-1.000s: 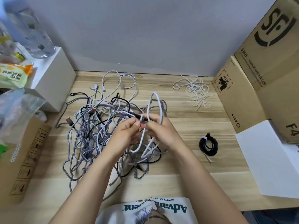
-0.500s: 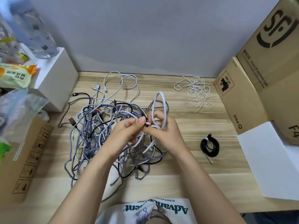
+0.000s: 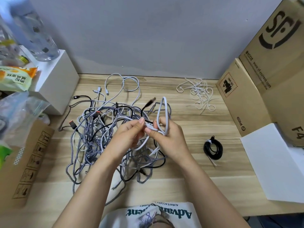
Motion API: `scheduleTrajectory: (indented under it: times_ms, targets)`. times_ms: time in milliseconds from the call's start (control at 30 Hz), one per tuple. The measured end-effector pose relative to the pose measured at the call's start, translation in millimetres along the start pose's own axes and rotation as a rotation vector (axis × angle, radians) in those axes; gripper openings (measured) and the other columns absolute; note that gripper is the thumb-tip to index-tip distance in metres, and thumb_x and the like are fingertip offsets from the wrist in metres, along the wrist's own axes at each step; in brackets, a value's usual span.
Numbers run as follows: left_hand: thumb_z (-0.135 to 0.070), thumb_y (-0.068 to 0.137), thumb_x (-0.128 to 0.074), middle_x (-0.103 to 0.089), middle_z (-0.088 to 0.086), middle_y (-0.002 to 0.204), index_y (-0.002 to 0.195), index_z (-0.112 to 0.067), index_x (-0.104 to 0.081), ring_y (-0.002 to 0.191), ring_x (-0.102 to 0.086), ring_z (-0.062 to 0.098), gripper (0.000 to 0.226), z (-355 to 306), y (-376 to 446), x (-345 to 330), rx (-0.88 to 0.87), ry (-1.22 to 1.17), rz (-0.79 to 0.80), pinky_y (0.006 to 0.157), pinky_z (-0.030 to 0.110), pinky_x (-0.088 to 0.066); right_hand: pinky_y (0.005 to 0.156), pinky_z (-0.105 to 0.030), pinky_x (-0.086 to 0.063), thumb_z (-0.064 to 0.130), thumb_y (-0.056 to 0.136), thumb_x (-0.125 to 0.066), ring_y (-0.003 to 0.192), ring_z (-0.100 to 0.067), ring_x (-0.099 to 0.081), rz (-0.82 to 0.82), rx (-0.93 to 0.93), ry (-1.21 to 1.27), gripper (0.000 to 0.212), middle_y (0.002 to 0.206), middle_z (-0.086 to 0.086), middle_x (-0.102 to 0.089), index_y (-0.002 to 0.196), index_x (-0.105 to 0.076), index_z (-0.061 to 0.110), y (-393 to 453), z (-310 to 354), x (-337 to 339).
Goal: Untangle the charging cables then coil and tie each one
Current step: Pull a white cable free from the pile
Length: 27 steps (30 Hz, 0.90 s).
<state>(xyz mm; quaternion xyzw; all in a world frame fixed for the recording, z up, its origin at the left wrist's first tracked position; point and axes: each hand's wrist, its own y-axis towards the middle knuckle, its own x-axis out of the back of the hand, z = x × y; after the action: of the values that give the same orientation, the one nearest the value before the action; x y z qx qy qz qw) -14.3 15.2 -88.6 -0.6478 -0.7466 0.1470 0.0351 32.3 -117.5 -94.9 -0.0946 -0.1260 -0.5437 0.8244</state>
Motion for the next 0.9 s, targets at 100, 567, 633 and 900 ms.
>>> scheduleTrajectory:
  times_ms: [100,567,633,900]
  targets:
    - [-0.032,0.091,-0.045,-0.030,0.001,0.056,0.070,-0.010,-0.048,0.042,-0.021,0.004,0.031,2.9,1.3,-1.3,-0.037,0.066,-0.016,0.041,0.017,-0.015,0.056,-0.027,-0.034,0.027,0.070,-0.076,0.049,-0.003,-0.039,-0.028,-0.062,0.091,0.031,0.047,0.017,-0.046,0.057,-0.048,0.030,-1.3,-3.9,-4.4]
    - [-0.021,0.085,-0.050,-0.057,-0.005,0.061,0.079,-0.007,-0.057,0.053,-0.045,0.004,0.017,15.3,0.9,-6.3,-0.131,-0.183,0.097,0.054,0.012,-0.039,0.049,-0.024,-0.050,0.021,0.071,-0.069,0.049,-0.018,-0.058,0.048,-0.192,0.637,0.037,0.059,-0.007,-0.059,0.096,-0.057,-0.004,-11.9,6.3,-0.6]
    - [-0.017,0.089,-0.055,-0.056,-0.005,0.061,0.079,-0.006,-0.057,0.054,-0.046,0.004,0.015,15.4,-1.8,-9.7,-0.126,-0.168,0.108,0.054,0.012,-0.040,0.047,-0.024,-0.050,0.023,0.070,-0.065,0.046,-0.018,-0.057,0.052,-0.187,0.636,0.031,0.055,-0.007,-0.056,0.086,-0.060,-0.003,-12.7,11.2,0.3]
    - [-0.024,0.080,-0.057,-0.060,0.002,0.060,0.064,-0.016,-0.070,0.059,-0.057,0.006,0.022,18.3,-12.4,-11.7,0.013,-0.082,0.216,0.057,0.014,-0.045,0.042,-0.021,-0.044,0.025,0.065,-0.078,0.039,-0.017,-0.049,0.099,-0.386,0.606,0.019,0.051,-0.013,-0.048,0.068,-0.069,0.008,-16.3,15.1,8.4]
